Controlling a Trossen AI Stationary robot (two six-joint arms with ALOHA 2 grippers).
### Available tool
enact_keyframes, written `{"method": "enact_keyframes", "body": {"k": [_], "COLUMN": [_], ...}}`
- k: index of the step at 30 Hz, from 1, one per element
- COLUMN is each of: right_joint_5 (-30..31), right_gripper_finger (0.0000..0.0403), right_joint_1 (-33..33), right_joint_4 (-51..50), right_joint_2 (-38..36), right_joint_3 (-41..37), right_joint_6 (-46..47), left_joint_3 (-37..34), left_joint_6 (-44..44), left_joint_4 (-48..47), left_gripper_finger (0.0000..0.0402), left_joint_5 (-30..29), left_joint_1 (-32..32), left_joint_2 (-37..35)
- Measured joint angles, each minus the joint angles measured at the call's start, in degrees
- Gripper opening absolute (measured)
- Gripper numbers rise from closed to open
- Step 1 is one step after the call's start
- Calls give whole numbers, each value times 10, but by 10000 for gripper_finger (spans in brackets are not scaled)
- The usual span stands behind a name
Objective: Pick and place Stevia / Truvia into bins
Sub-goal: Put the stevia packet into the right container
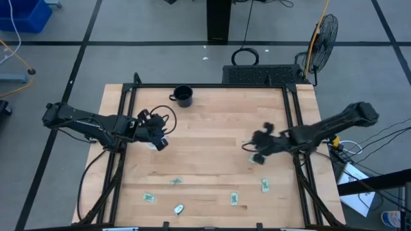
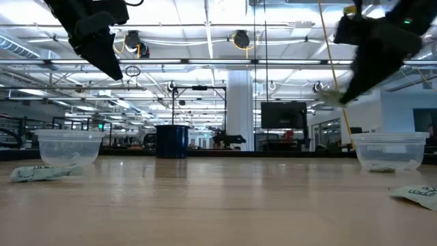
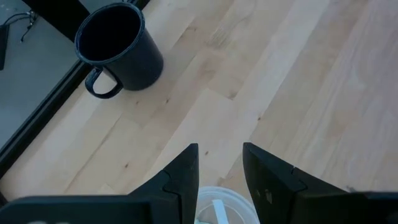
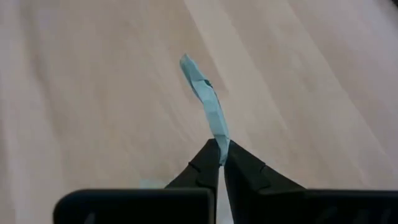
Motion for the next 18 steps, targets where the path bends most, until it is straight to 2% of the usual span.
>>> {"method": "enact_keyframes", "body": {"k": [3, 7, 13, 18], "right_joint_5": [-4, -62, -78, -87], "right_gripper_finger": [8, 8, 10, 34], "right_joint_1": [8, 8, 8, 8], "right_joint_4": [-131, -233, -221, -199], "right_joint_2": [-36, -42, -14, 20], "right_joint_3": [0, 0, -1, -1], "right_joint_6": [88, 154, 144, 113], "left_joint_3": [0, 0, 0, 0], "left_joint_6": [0, -4, -13, -28], "left_joint_4": [2, 2, 2, 2], "left_gripper_finger": [131, 131, 131, 131], "left_joint_5": [0, 0, 0, 0], "left_joint_1": [0, 0, 0, 0], "left_joint_2": [0, 0, 0, 0]}}
